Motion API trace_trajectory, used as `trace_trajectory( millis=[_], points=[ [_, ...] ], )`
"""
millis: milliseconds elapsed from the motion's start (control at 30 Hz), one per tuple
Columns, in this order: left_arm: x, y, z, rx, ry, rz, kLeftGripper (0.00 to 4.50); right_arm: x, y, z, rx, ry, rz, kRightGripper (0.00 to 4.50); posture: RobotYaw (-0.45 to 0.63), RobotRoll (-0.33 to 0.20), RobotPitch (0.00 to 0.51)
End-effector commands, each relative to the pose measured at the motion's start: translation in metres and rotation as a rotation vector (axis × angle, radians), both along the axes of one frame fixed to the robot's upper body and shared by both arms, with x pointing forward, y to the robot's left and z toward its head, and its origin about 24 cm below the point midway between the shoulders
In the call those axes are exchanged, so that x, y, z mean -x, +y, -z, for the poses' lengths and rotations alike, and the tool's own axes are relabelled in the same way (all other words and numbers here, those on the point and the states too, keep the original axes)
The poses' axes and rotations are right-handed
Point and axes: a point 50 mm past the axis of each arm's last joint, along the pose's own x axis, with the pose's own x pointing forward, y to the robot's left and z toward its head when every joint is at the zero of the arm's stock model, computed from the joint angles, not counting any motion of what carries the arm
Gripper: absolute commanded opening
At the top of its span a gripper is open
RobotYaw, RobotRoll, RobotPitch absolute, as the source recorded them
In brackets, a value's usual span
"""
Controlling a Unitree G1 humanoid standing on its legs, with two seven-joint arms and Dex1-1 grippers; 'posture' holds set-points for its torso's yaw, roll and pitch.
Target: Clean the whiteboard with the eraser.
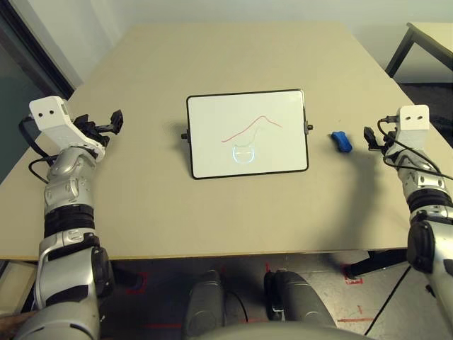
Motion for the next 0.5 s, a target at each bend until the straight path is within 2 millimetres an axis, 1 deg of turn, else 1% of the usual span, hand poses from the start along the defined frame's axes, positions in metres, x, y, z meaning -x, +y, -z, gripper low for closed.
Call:
trace_trajectory(
  millis=[33,133,267,333,400,500],
  points=[
    [-0.004,-0.009,0.009,0.015,0.035,0.026,4.5,0.004,-0.004,0.006,-0.016,0.017,0.022,4.49,0.0,0.0,0.135],
    [-0.009,-0.015,0.004,0.007,0.024,0.056,4.5,0.004,-0.007,0.003,-0.014,0.015,0.03,4.49,-0.01,0.0,0.127],
    [-0.014,-0.016,-0.016,-0.031,-0.01,0.102,4.5,-0.002,-0.008,-0.014,-0.001,-0.023,0.019,4.49,-0.02,0.0,0.117],
    [-0.016,-0.024,-0.03,-0.101,-0.015,0.2,4.5,-0.007,-0.003,-0.024,-0.002,-0.032,-0.014,4.49,-0.02,0.0,0.108],
    [-0.016,-0.037,-0.043,-0.155,-0.021,0.322,4.5,-0.012,0.004,-0.033,-0.005,-0.037,-0.061,4.49,-0.03,0.0,0.103],
    [-0.014,-0.052,-0.055,-0.194,-0.013,0.452,4.5,-0.015,0.015,-0.035,-0.014,-0.012,-0.118,4.49,-0.04,0.0,0.098]
  ],
)
